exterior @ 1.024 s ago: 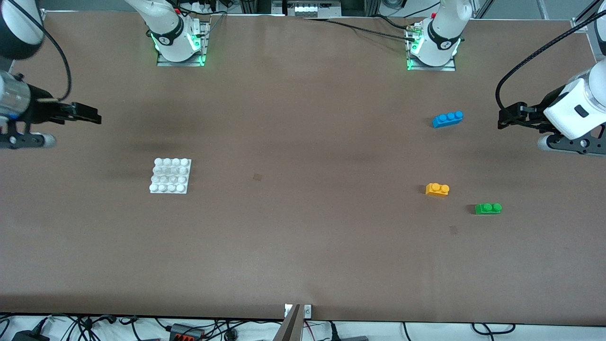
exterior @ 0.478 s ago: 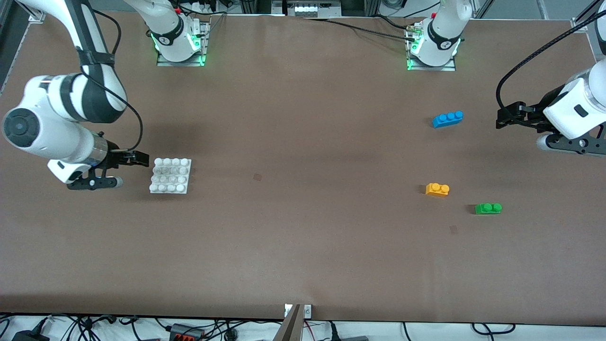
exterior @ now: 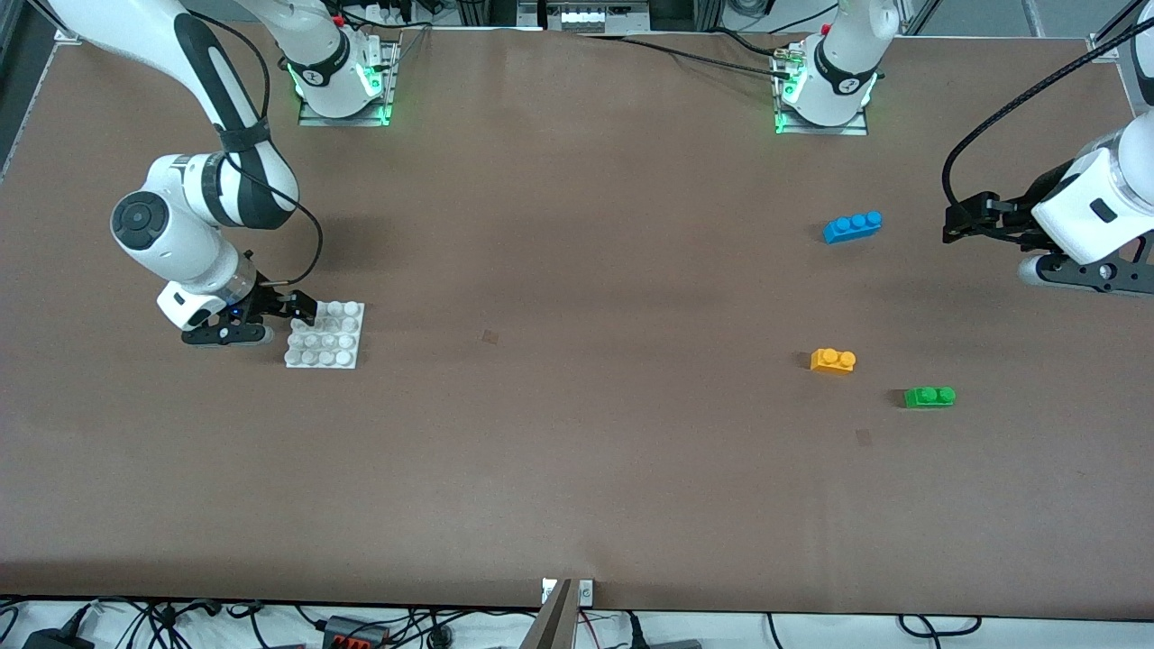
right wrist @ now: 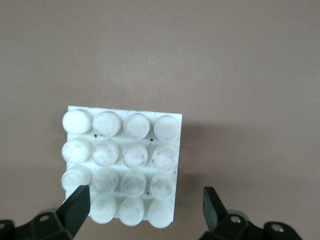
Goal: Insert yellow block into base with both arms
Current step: 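Move the right gripper to the white base while the left gripper reaches the yellow brick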
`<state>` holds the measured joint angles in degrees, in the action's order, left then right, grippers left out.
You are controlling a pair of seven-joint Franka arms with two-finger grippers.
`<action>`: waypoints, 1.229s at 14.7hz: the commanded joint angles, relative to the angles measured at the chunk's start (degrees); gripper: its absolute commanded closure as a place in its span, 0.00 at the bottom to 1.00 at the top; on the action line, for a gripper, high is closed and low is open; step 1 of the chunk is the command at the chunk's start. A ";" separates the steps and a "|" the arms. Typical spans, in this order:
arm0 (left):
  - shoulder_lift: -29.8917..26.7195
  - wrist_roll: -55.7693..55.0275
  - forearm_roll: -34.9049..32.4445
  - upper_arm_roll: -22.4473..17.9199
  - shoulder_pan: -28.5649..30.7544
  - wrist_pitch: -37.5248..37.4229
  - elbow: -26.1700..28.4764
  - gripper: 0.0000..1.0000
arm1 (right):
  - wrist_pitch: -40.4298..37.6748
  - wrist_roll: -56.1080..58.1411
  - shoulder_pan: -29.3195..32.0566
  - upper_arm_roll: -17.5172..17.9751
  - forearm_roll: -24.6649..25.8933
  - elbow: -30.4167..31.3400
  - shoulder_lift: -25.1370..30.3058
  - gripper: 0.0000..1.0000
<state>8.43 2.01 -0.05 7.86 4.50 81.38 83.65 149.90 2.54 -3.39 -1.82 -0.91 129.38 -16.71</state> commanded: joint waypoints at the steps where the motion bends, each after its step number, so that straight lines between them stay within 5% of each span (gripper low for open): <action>1: -0.78 1.16 0.84 0.05 0.51 -0.96 -0.06 0.00 | 5.65 -0.26 0.05 -0.03 -0.05 2.28 -1.30 0.00; 8: -0.69 1.07 0.93 -0.04 0.69 0.00 1.08 0.00 | 18.05 -3.15 0.23 0.06 -0.05 3.08 -7.10 0.00; 15: 0.70 0.90 0.93 0.05 2.62 31.07 22.84 0.00 | 17.79 -5.27 0.23 0.33 -0.05 2.46 -6.58 0.00; 18: 4.48 -4.36 0.93 0.13 2.09 37.61 25.60 0.00 | 17.44 -4.83 0.23 0.41 0.12 2.37 -6.14 0.00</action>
<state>11.83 0.38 0.00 7.70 6.60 116.13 107.66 167.12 -2.00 -3.33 -1.78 -0.92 131.70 -23.55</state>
